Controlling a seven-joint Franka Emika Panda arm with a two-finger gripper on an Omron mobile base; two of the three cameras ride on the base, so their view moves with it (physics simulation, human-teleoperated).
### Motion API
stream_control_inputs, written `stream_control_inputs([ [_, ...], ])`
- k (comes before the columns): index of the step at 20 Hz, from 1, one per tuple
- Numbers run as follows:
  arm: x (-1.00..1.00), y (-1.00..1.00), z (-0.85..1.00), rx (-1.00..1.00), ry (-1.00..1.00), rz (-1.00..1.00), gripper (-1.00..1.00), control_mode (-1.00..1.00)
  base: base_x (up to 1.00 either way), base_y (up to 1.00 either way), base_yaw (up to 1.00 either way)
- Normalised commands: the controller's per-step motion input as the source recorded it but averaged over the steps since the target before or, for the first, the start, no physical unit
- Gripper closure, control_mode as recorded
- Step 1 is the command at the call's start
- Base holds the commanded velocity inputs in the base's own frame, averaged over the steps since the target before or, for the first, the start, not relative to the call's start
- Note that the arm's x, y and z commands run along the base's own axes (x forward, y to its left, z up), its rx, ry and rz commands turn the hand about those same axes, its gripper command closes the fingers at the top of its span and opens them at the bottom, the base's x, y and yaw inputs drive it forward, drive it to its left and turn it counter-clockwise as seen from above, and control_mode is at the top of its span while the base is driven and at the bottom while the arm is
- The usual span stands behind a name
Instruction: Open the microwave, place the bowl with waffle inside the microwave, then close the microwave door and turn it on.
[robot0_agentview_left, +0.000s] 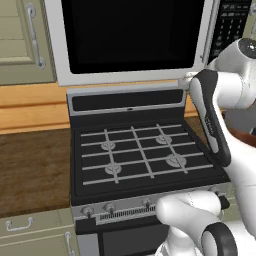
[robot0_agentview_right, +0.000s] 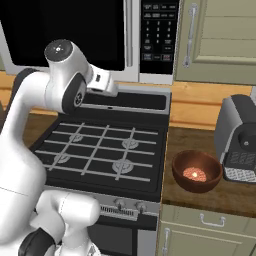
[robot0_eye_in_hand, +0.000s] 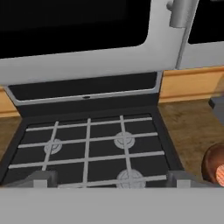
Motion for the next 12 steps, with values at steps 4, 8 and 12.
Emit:
stream_control_inputs([
  [4, 0.01, -0.72, 0.97, 0.00, -0.20, 0.00, -1.00, -1.00, 0.00, 0.00, 0.00],
  [8, 0.15, -0.58, 0.98, 0.00, -0.06, 0.00, -1.00, -1.00, 0.00, 0.00, 0.00],
  [12, 0.31, -0.28, 0.82, -0.08, -0.01, 0.00, -1.00, -1.00, 0.00, 0.00, 0.00],
])
